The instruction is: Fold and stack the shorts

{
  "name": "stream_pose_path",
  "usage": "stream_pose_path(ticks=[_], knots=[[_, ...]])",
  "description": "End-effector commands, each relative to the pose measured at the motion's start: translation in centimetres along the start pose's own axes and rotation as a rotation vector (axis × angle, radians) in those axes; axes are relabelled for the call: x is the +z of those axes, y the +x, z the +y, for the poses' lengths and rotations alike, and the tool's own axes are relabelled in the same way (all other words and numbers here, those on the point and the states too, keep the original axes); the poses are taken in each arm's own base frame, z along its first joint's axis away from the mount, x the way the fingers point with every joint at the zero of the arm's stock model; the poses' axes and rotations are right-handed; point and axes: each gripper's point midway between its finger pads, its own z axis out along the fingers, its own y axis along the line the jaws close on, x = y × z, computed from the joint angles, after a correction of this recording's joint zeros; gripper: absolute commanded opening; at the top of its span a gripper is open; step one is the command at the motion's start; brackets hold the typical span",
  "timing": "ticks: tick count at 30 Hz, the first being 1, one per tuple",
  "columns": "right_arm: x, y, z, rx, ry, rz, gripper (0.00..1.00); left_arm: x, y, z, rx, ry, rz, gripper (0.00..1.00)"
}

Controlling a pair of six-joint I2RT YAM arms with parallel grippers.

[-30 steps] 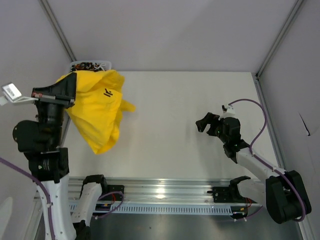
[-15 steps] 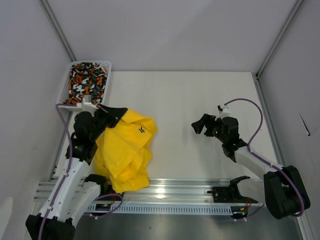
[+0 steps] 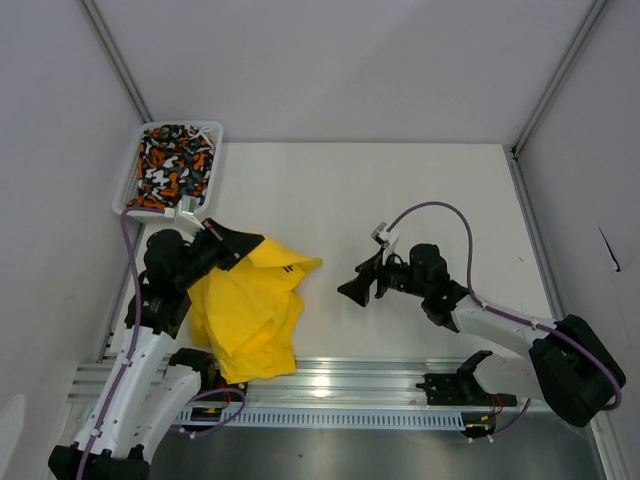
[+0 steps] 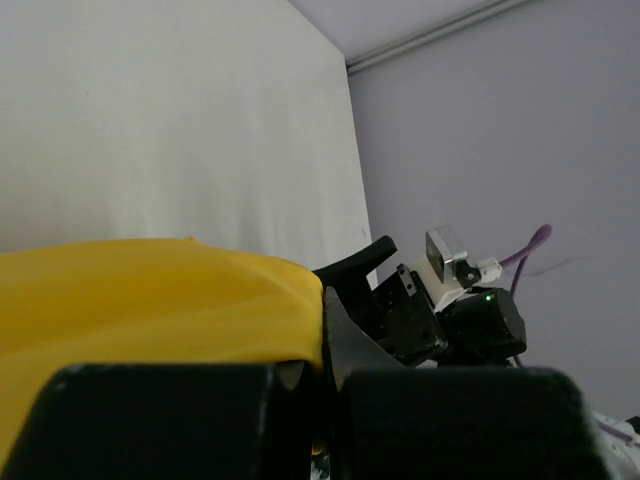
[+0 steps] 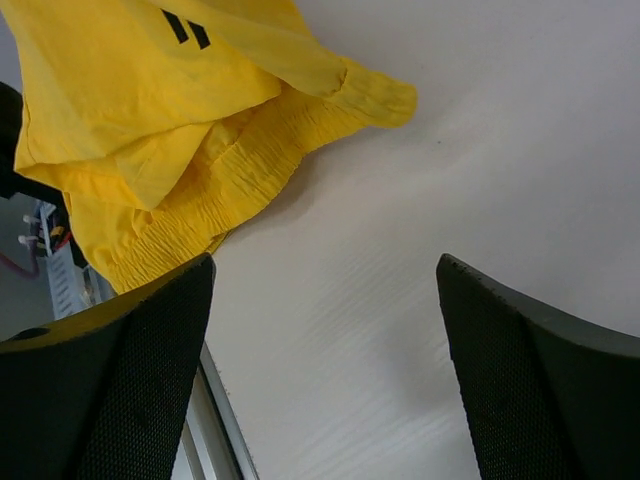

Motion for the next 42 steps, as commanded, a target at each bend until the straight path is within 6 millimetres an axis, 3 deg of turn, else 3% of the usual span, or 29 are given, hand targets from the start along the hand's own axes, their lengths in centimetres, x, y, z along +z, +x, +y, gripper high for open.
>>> stream_pose_path(ticks=[1,5,6,9,14,17,19,20,22,26,28,29,30,31,33,35,37,38,39,40,41,42], knots=[[0.1,-2.8,1.4,-0.192,0.024,-0.072,0.93,-2.0,1.2,-1.9,0.074,0.022,0.084,0.00],[0.7,-2.1,2.7,-0.289,0.089,-0.056,0.89,-2.6,2.1,-1.4,0.091,0.003,0.133,0.00],[0.6,-2.5,1.8,-0.321,0.170,-0.068,0.88,-2.5,2.4,-1.1,0.085,-0.005,0.154,0.00],[0.9,-2.0,3.0,-0.387,0.192,-0.073,0.88,-2.5,3.0,-0.8,0.084,-0.017,0.189,0.00],[2.1,-1.8,2.2,-0.424,0.277,-0.060,0.88,-3.0,3.3,-1.0,0.093,-0.006,0.191,0.00],[3.4,-2.1,1.4,-0.445,0.333,-0.048,0.89,-3.2,3.3,-1.4,0.097,0.005,0.196,0.00],[4.9,-0.9,1.2,-0.474,0.359,0.003,0.89,-3.3,3.3,-1.5,0.101,0.005,0.203,0.00],[5.8,-2.0,1.6,-0.496,0.368,-0.005,0.88,-3.3,3.3,-1.5,0.104,0.001,0.202,0.00],[7.0,-0.5,1.2,-0.529,0.390,0.060,0.88,-3.4,3.4,-1.4,0.101,-0.001,0.206,0.00],[8.7,-1.0,1.3,-0.574,0.388,0.086,0.83,-3.5,3.5,-1.7,0.100,0.016,0.216,0.00],[9.4,-0.6,1.3,-0.591,0.375,0.111,0.75,-3.6,3.6,-2.0,0.101,0.021,0.221,0.00],[9.6,-0.6,1.2,-0.596,0.368,0.122,0.64,-3.6,3.5,-2.2,0.105,0.026,0.223,0.00],[10.0,-0.8,1.6,-0.601,0.346,0.137,0.39,-3.8,3.4,-2.6,0.109,0.035,0.229,0.00],[10.2,-0.7,1.7,-0.599,0.335,0.150,0.28,-3.8,3.6,-2.5,0.114,0.033,0.240,0.00],[9.9,-0.8,2.4,-0.581,0.303,0.162,0.00,-4.0,3.3,-3.2,0.135,0.042,0.243,0.02],[8.7,-1.8,4.3,-0.549,0.225,0.141,0.00,-4.3,2.8,-3.5,0.180,0.031,0.232,0.08],[7.4,-2.2,5.7,-0.495,0.160,0.137,0.00,-4.1,2.7,-2.5,0.214,-0.015,0.243,0.13],[5.7,-3.2,6.0,-0.472,0.163,0.135,0.00,-4.1,2.3,-2.8,0.236,-0.019,0.235,0.19],[4.9,-4.0,6.3,-0.423,0.172,0.132,0.00,-3.8,2.4,-1.9,0.253,-0.053,0.256,0.21],[3.8,-4.2,6.6,-0.398,0.176,0.158,0.00,-3.7,2.2,-1.4,0.263,-0.080,0.256,0.23],[2.1,-2.8,6.9,-0.365,0.159,0.245,0.00,-3.6,1.8,-1.6,0.284,-0.084,0.249,0.30],[0.5,-3.9,8.2,-0.348,0.137,0.228,0.00,-3.5,1.7,-1.1,0.289,-0.108,0.256,0.37]])
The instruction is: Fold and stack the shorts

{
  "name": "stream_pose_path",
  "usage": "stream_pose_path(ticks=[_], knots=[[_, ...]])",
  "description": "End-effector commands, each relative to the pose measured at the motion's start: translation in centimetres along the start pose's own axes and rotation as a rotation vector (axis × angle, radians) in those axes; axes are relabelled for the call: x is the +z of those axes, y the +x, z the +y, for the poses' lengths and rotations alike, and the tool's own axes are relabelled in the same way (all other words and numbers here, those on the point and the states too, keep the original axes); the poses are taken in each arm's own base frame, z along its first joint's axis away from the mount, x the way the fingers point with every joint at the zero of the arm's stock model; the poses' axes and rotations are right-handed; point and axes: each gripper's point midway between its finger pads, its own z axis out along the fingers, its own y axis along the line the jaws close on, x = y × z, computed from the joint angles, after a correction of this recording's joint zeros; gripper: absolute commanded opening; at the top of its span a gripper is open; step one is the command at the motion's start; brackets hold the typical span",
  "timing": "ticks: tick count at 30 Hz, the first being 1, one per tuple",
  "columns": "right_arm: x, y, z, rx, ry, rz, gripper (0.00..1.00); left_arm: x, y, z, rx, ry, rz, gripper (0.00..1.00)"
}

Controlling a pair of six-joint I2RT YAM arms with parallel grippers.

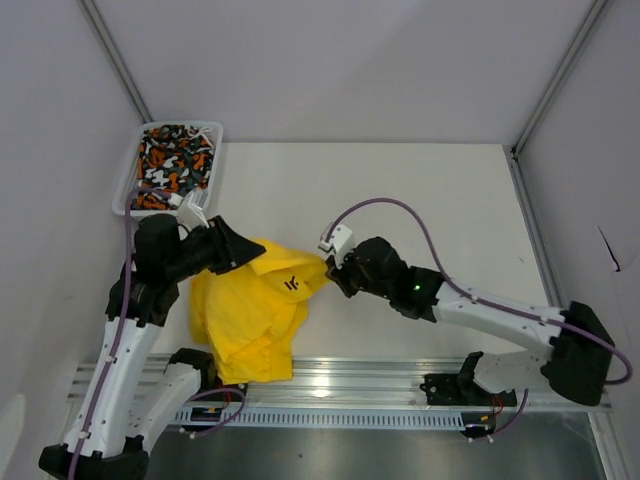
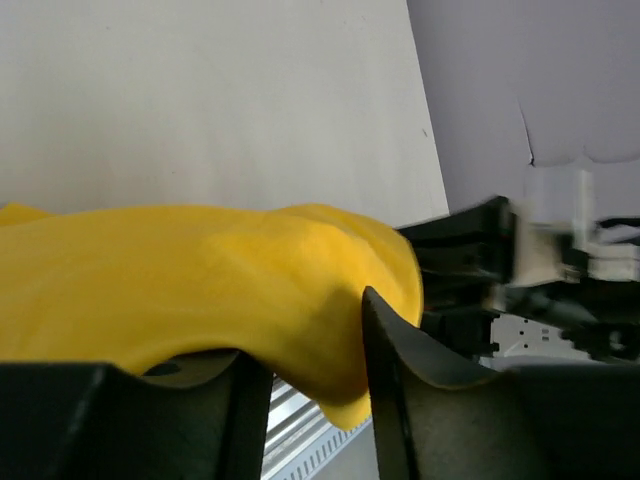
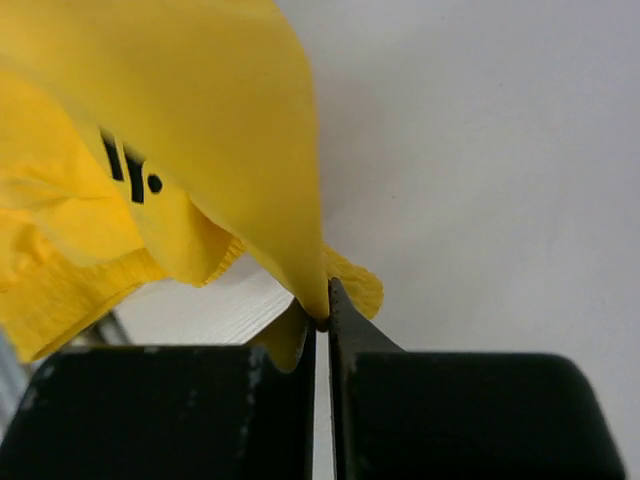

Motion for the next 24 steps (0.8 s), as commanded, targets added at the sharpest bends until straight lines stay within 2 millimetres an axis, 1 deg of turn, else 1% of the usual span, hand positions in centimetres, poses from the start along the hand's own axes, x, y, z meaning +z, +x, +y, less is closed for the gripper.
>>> stream_pose_path(ticks=[1,2,3,4,5,6,7,8,9,10,11,12,13,14,15,16,17,18,19,21,22,23,24], knots=[[-6.3,-2.8,2.2,0.152,-0.118,0.018,0.00,0.3,-0.6,1.1,0.096,-0.068,0.027,0.43],[-7.7,-2.1,3.1,0.180,-0.156,0.062,0.00,0.4,-1.0,1.4,0.109,-0.088,0.019,0.60],[-9.8,-3.2,3.8,0.200,-0.185,0.024,0.00,0.7,-1.2,1.8,0.127,-0.105,0.020,0.68],[-10.9,-3.5,4.3,0.224,-0.207,0.017,0.00,0.9,-1.5,2.3,0.131,-0.129,0.016,0.74],[-12.1,-3.5,5.2,0.269,-0.257,0.032,0.00,1.6,-2.2,3.3,0.132,-0.179,0.012,0.81],[-13.3,-4.0,5.5,0.285,-0.278,0.012,0.00,2.0,-2.5,3.9,0.139,-0.204,0.011,0.83],[-13.9,-3.7,5.6,0.306,-0.284,0.034,0.00,2.4,-2.9,4.6,0.148,-0.232,0.010,0.84],[-14.5,-4.2,5.8,0.337,-0.299,0.031,0.00,3.2,-3.5,5.9,0.144,-0.295,0.013,0.85],[-14.6,-4.3,5.5,0.356,-0.287,0.037,0.00,3.7,-3.4,6.8,0.136,-0.332,0.034,0.85],[-14.5,-4.2,4.6,0.388,-0.255,0.050,0.00,4.0,-3.3,7.3,0.132,-0.359,0.054,0.82],[-14.4,-4.4,4.1,0.412,-0.241,0.052,0.00,4.2,-3.7,7.2,0.135,-0.372,0.057,0.81],[-14.4,-4.6,3.9,0.438,-0.251,0.057,0.00,4.6,-3.2,7.2,0.145,-0.380,0.075,0.80],[-13.5,-4.3,2.5,0.475,-0.220,0.069,0.00,4.7,-3.4,6.1,0.167,-0.350,0.060,0.81],[-13.2,-4.0,2.0,0.495,-0.219,0.084,0.00,4.9,-2.4,5.9,0.177,-0.335,0.073,0.81],[-12.6,-3.4,1.4,0.514,-0.211,0.108,0.00,4.6,-2.3,3.6,0.224,-0.260,0.039,0.81],[-12.2,-3.1,1.3,0.524,-0.233,0.121,0.00,4.5,-2.0,2.6,0.239,-0.220,0.027,0.82],[-11.4,-2.3,0.4,0.545,-0.219,0.146,0.00,4.4,-1.3,2.2,0.252,-0.189,0.026,0.84],[-11.0,-1.8,0.2,0.548,-0.220,0.159,0.00,4.2,-1.0,0.8,0.278,-0.132,0.014,0.85],[-10.5,-1.2,0.1,0.542,-0.227,0.171,0.00,3.5,-0.4,0.2,0.299,-0.085,0.003,0.87],[-10.1,-0.8,0.0,0.534,-0.228,0.177,0.00,2.8,-0.4,-1.1,0.338,-0.013,-0.031,0.92],[-9.9,-0.3,0.0,0.528,-0.232,0.179,0.00,2.2,-0.1,-2.0,0.357,0.042,-0.038,0.97],[-9.9,-0.1,0.0,0.526,-0.229,0.179,0.00,2.5,1.3,-1.4,0.357,0.069,-0.003,0.99],[-9.8,0.1,-0.1,0.528,-0.224,0.181,0.00,2.7,1.3,-2.4,0.374,0.132,-0.010,0.99]])
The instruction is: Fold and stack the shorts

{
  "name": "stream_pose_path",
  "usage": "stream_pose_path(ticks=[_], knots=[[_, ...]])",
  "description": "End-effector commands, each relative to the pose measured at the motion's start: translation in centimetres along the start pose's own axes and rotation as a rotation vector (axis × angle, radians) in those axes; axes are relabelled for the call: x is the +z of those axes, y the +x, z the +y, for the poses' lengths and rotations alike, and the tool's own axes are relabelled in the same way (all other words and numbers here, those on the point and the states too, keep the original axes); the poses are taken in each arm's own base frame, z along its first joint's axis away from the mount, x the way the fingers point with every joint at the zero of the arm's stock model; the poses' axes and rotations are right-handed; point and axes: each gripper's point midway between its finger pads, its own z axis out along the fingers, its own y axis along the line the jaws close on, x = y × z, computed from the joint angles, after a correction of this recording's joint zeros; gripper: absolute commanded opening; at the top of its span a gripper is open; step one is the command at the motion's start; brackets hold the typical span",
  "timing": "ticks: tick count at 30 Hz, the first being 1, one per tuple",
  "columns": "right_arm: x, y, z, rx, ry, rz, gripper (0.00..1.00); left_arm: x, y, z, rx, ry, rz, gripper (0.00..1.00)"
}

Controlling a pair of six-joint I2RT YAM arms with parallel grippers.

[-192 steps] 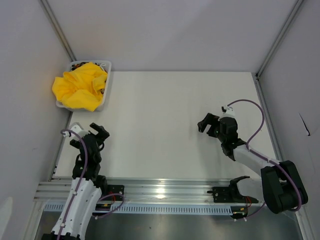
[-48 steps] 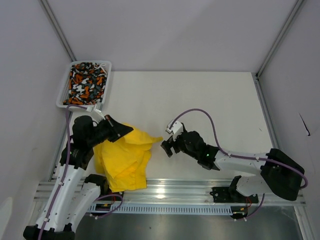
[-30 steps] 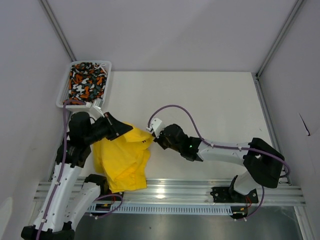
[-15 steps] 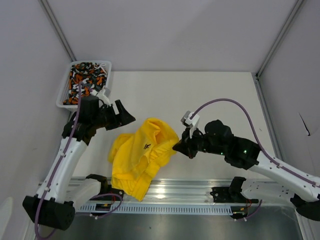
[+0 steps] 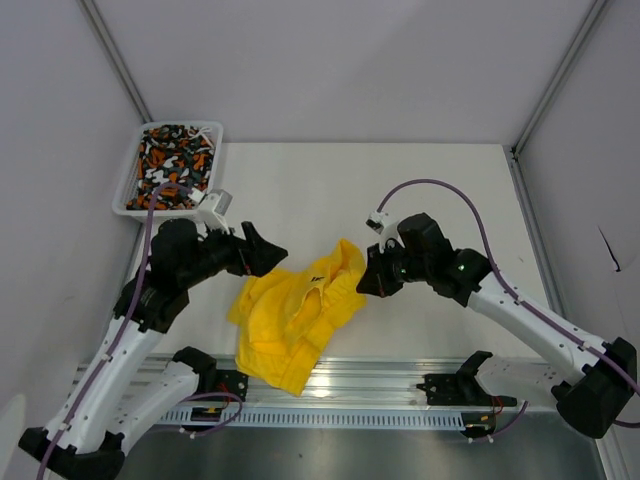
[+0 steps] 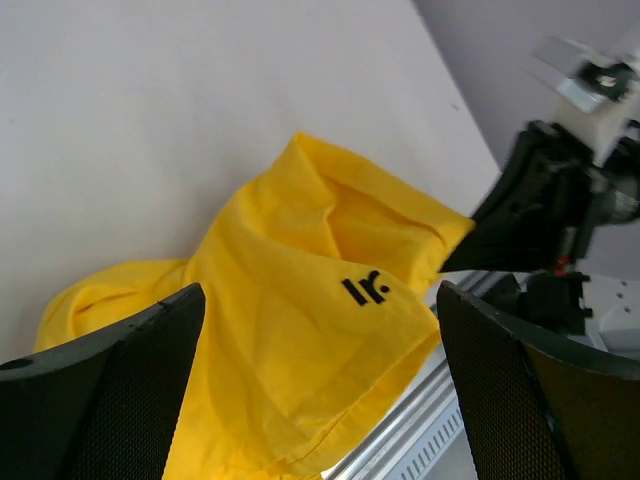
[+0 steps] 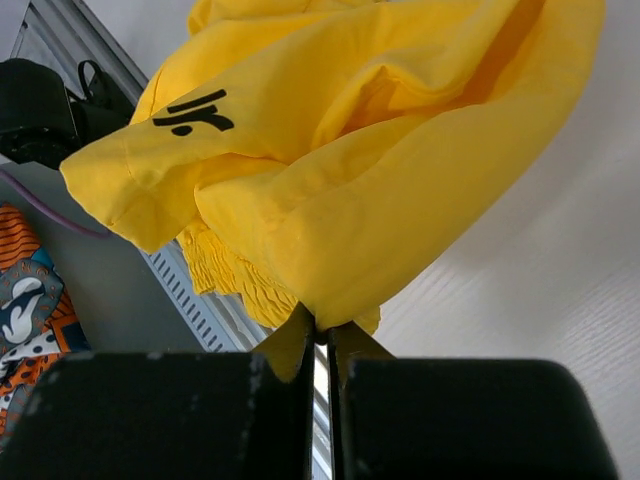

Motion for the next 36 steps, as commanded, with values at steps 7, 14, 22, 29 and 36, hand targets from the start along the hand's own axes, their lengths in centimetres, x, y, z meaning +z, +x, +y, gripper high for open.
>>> stream_pose_path(ticks=[7,14,22,29,36], knots=[[-0.1,0.3,0.7,-0.025,-0.071,-0.021,0.00,0.8,2.6,-3.6,0.061,0.292,0.019,0.99],[0.4,0.7,0.4,-0.014,-0.065,-0.008,0.00,0.5,3.8,-6.0,0.171,0.302,0.073,0.99],[1.0,1.1,-0.1,-0.005,-0.054,0.007,0.00,2.0,4.7,-6.8,0.275,0.196,0.108,0.99],[1.3,1.2,-0.3,0.003,-0.048,0.016,0.00,3.4,6.3,-6.6,0.333,0.103,0.158,0.99],[1.3,1.2,-0.3,0.004,-0.048,0.016,0.00,4.3,6.9,-6.5,0.346,0.082,0.179,0.95]])
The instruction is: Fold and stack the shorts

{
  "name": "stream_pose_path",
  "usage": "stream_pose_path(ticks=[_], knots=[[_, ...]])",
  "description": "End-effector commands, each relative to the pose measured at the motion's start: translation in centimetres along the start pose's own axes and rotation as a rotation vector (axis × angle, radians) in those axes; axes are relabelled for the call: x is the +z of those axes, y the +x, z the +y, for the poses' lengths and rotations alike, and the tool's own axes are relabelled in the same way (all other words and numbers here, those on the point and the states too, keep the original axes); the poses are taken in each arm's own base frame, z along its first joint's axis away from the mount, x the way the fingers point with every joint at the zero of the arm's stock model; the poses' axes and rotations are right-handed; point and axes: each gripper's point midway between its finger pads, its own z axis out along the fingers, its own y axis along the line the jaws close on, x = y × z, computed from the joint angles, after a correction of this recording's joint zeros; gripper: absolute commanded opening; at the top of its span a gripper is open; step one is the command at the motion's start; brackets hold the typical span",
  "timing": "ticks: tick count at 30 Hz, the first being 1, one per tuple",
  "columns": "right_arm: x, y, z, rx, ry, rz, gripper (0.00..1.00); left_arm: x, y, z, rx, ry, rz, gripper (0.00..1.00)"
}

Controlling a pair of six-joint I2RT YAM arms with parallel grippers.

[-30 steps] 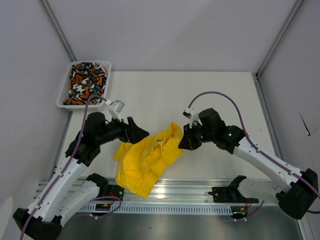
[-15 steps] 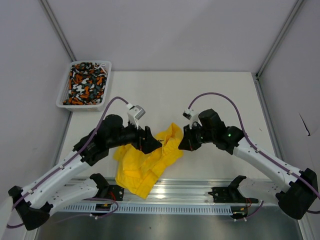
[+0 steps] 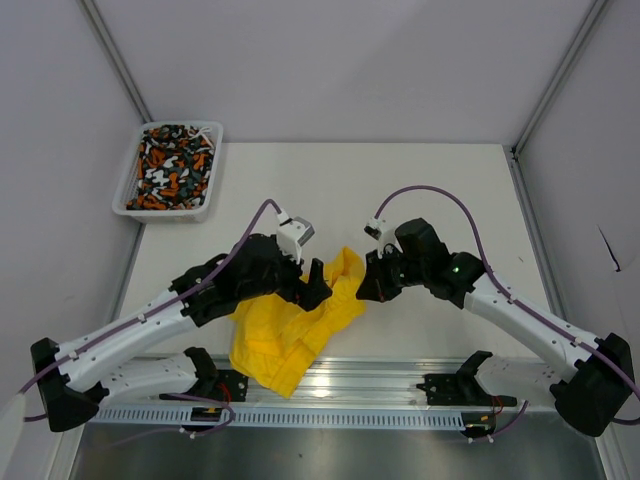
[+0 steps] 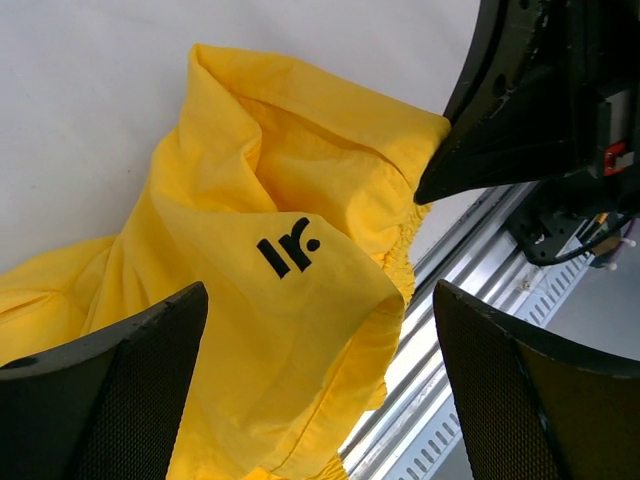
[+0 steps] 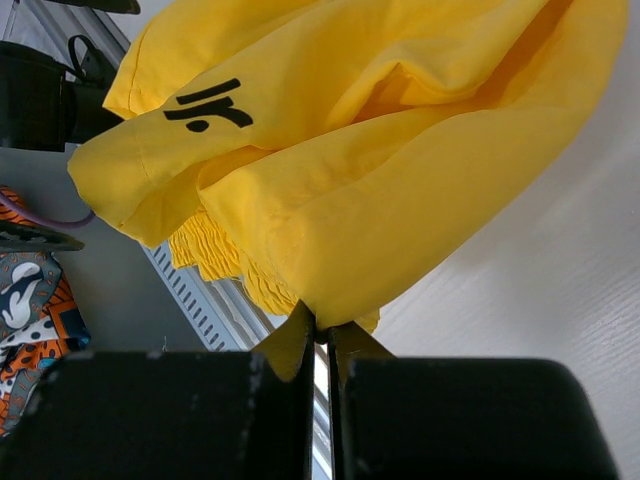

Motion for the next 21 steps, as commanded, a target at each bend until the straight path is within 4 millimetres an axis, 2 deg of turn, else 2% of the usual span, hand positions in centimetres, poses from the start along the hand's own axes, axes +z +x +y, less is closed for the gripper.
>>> stream_pose_path(ticks=[1,5,6,7,11,14,15,17,18,19,20,21], knots=[[0.0,-0.9,0.4,-0.013,-0.019,-0.031,0.00,-0.1,-1.7,-0.1,0.024,-0.023,-0.043,0.94],[0.0,-0.9,0.4,-0.013,-0.021,-0.032,0.00,0.5,-1.8,-0.1,0.018,-0.028,-0.045,0.86],[0.0,-0.8,0.4,-0.013,-0.021,-0.028,0.00,0.8,-1.6,-0.1,0.018,-0.028,-0.036,0.74],[0.0,-0.8,0.3,-0.017,-0.019,-0.031,0.00,1.0,-1.7,-0.3,0.019,-0.018,-0.037,0.69],[-0.1,-0.9,0.4,-0.017,-0.019,-0.031,0.00,1.6,-1.4,-0.9,0.031,-0.002,-0.017,0.65],[-0.1,-0.8,0.3,-0.017,-0.014,-0.031,0.00,2.0,-1.1,-1.3,0.039,0.012,0.000,0.56],[-0.1,-0.8,0.3,-0.016,-0.013,-0.030,0.00,2.2,-0.8,-1.4,0.040,0.016,0.010,0.44],[-0.1,-0.7,0.2,-0.017,-0.011,-0.029,0.00,2.3,-0.6,-1.5,0.043,0.020,0.020,0.32],[-0.2,-0.7,0.2,-0.016,-0.010,-0.029,0.00,2.4,-0.6,-1.4,0.044,0.019,0.023,0.16],[-0.2,-0.6,0.2,-0.016,-0.008,-0.028,0.00,2.4,-0.4,-1.4,0.045,0.019,0.026,0.07],[-0.2,-0.6,0.2,-0.016,-0.008,-0.028,0.00,2.3,-0.4,-1.3,0.042,0.016,0.026,0.01],[-0.3,-0.5,0.0,-0.013,0.000,-0.028,0.00,2.2,-0.5,-1.4,0.040,0.017,0.022,0.00]])
